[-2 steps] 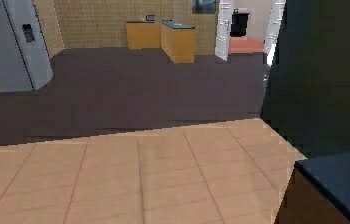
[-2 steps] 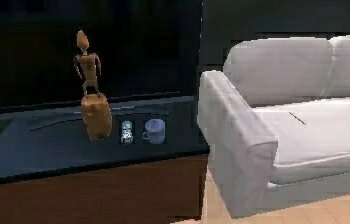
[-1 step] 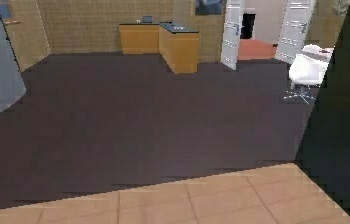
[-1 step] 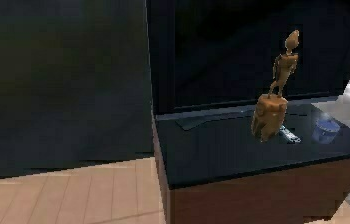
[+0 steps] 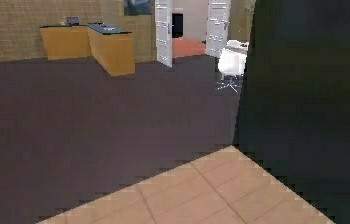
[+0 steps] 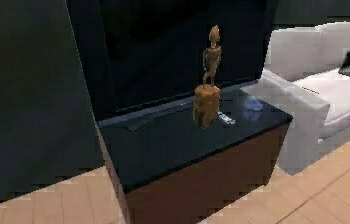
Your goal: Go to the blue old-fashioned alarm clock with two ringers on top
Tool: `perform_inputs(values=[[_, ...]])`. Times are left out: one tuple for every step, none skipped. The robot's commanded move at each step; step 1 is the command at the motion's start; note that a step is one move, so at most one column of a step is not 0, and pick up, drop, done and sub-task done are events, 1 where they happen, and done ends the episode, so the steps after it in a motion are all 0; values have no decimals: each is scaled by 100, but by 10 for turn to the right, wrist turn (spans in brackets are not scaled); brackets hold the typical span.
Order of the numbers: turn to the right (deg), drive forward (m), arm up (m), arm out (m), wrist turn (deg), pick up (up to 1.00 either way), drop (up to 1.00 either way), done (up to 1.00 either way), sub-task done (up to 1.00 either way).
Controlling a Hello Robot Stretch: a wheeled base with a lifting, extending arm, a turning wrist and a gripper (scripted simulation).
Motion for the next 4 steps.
perform_inputs(values=[[0, 100, 0, 0, 0, 0, 0, 0, 0], [0, 100, 0, 0, 0, 0, 0, 0, 0], [0, 100, 0, 0, 0, 0, 0, 0, 0], [60, 0, 0, 0, 0, 0, 0, 0, 0]])
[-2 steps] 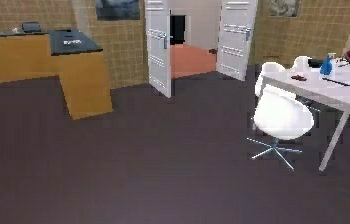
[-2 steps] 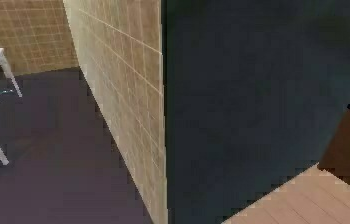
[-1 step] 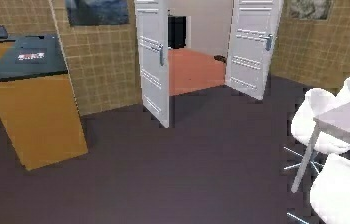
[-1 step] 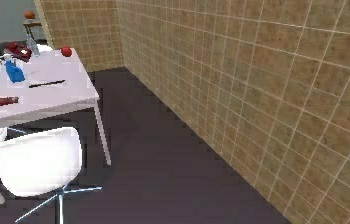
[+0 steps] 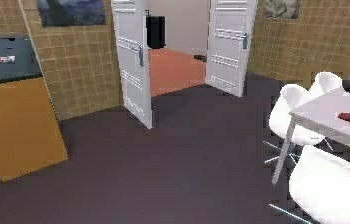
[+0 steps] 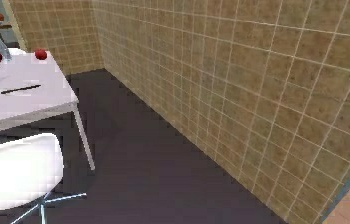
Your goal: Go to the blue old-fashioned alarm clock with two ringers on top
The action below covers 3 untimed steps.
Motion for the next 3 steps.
perform_inputs(values=[[0, 65, 0, 0, 0, 0, 0, 0, 0], [150, 0, 0, 0, 0, 0, 0, 0, 0], [0, 100, 0, 0, 0, 0, 0, 0, 0]])
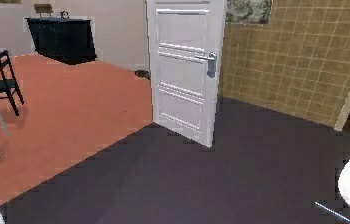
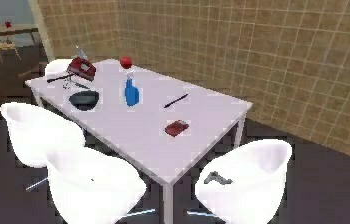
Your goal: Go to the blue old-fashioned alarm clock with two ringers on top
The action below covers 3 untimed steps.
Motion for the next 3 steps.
perform_inputs(values=[[0, 80, 0, 0, 0, 0, 0, 0, 0], [360, 0, 0, 0, 0, 0, 0, 0, 0], [0, 5, 0, 0, 0, 0, 0, 0, 0]])
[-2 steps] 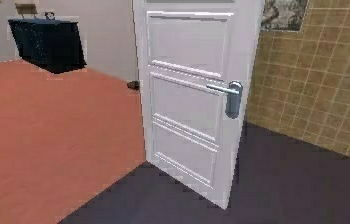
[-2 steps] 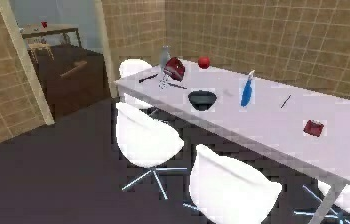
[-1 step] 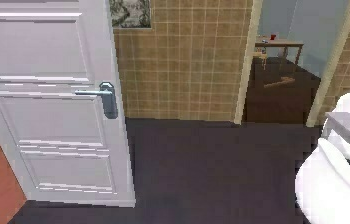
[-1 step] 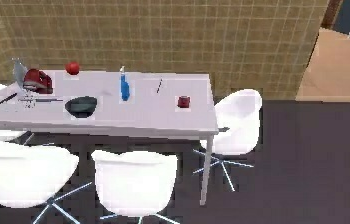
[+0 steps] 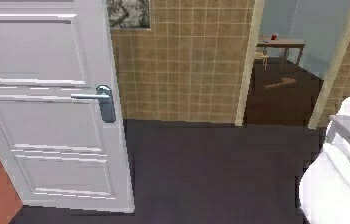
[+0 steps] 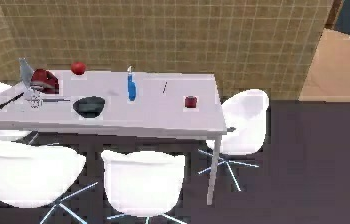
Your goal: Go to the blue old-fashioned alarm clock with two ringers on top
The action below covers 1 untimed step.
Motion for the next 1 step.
perform_inputs(values=[[-450, 0, 0, 0, 0, 0, 0, 0, 0]])
